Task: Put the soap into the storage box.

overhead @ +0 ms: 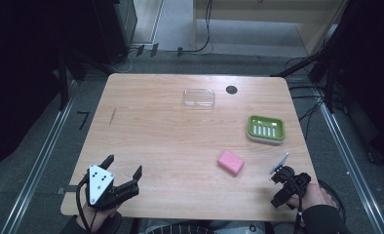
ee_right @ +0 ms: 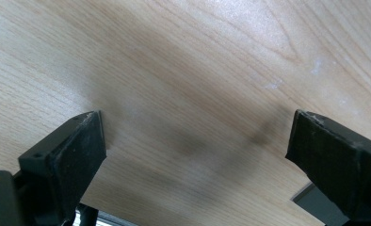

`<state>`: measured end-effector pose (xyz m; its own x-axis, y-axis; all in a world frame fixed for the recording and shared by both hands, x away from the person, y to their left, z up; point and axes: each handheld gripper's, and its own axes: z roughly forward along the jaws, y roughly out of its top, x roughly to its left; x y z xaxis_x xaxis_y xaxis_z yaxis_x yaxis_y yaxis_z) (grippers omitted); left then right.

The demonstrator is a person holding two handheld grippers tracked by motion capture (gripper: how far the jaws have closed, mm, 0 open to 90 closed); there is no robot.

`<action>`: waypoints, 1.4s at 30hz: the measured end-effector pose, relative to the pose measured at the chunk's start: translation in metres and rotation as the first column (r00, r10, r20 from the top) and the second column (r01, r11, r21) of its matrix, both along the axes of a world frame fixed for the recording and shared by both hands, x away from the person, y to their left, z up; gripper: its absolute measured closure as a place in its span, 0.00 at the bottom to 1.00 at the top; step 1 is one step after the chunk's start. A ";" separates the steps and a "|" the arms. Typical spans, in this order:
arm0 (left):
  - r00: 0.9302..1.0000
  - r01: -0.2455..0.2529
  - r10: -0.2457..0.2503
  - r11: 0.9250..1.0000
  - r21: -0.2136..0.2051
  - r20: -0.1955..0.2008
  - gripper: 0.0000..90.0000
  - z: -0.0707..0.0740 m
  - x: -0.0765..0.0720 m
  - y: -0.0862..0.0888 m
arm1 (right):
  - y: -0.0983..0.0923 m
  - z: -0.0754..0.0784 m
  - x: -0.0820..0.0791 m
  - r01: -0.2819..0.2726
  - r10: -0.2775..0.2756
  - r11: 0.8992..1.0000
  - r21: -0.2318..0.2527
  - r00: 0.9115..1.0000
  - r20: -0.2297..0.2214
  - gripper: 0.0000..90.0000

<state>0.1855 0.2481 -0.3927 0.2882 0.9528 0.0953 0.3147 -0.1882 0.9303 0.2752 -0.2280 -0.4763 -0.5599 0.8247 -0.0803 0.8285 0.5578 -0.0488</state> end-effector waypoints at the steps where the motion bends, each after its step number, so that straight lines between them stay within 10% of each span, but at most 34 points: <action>1: 1.000 -0.001 0.001 1.000 0.000 -0.001 0.15 0.000 0.000 0.000 | 0.000 0.000 0.000 -0.005 0.005 1.000 0.001 1.000 0.001 0.06; 42: 1.000 -0.011 0.011 1.000 -0.002 -0.001 0.15 0.000 -0.002 0.003 | 0.033 0.013 0.011 -0.130 0.129 0.991 0.014 0.990 0.056 0.06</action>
<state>0.1836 0.2514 -0.3930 0.2781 0.9561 0.0928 0.3177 -0.1828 0.9304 0.2863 -0.1951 -0.4636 -0.6571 0.7472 -0.0998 0.7506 0.6608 0.0050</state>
